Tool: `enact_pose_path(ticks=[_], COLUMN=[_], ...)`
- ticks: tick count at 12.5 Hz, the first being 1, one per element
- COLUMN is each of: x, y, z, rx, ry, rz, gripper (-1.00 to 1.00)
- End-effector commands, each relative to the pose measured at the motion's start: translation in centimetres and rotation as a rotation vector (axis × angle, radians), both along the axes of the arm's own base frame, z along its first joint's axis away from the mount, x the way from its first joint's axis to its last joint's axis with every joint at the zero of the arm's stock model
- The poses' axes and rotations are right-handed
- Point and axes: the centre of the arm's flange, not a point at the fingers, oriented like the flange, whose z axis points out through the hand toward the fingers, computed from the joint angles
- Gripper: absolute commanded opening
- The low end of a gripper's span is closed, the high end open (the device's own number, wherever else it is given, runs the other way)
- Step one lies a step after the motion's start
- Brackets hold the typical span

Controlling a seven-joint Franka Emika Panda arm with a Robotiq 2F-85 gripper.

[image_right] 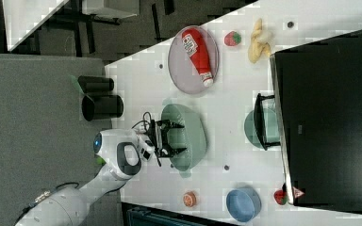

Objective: Drag strainer right to left.

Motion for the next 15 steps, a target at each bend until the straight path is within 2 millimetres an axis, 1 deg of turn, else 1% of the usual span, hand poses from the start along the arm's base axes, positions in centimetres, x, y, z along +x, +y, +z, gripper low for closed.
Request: enact_pose_path(ticks=[1, 3, 4, 10, 12, 15], x=[1.0, 1.1, 1.3, 1.8, 1.7, 1.5], y=[2.9, 4.2, 5.0, 10.6, 12.5, 14.6], z=[1.8, 1.9, 2.0, 2.1, 2.2, 2.1], rx=[0.010, 0.009, 0.016, 0.074, 0.090, 0.098], ry=[-0.044, -0.038, -0.036, -0.021, -0.021, -0.022], rz=[-0.015, 0.001, -0.022, -0.072, -0.082, -0.065], gripper=[1.00, 1.00, 1.00, 1.00, 1.00, 1.00])
